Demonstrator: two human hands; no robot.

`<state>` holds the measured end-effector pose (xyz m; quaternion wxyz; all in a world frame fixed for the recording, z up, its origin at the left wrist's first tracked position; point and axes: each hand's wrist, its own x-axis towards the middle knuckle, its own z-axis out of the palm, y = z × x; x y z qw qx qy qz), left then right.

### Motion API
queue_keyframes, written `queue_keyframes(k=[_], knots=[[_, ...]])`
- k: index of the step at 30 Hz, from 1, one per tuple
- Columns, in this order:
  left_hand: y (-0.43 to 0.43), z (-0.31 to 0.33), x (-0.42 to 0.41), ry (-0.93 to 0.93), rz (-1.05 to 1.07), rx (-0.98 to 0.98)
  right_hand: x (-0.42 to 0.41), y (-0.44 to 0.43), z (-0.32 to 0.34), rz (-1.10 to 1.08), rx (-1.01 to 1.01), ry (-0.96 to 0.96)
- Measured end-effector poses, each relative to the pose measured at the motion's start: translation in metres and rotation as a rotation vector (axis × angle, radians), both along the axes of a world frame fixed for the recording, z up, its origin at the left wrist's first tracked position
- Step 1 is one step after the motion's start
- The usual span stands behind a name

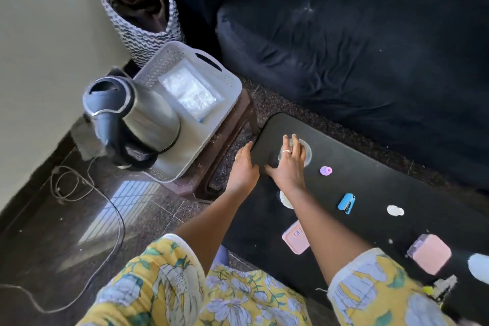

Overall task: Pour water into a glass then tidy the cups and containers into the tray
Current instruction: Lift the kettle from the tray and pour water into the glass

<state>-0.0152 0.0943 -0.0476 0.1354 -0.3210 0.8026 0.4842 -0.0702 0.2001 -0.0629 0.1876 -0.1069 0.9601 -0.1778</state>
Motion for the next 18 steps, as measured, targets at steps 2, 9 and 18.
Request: queue_keyframes(k=[2, 9, 18], knots=[[-0.014, 0.006, 0.017, 0.051, 0.154, -0.034, 0.010, -0.020, 0.010, 0.074, -0.055, -0.012], [-0.061, 0.027, 0.086, 0.023, 0.655, -0.105, 0.051, -0.112, 0.053, 0.346, -0.299, -0.090], [-0.124, 0.057, 0.124, 0.061, 0.962, -0.194, 0.098, -0.215, 0.105, 0.321, -0.549, -0.333]])
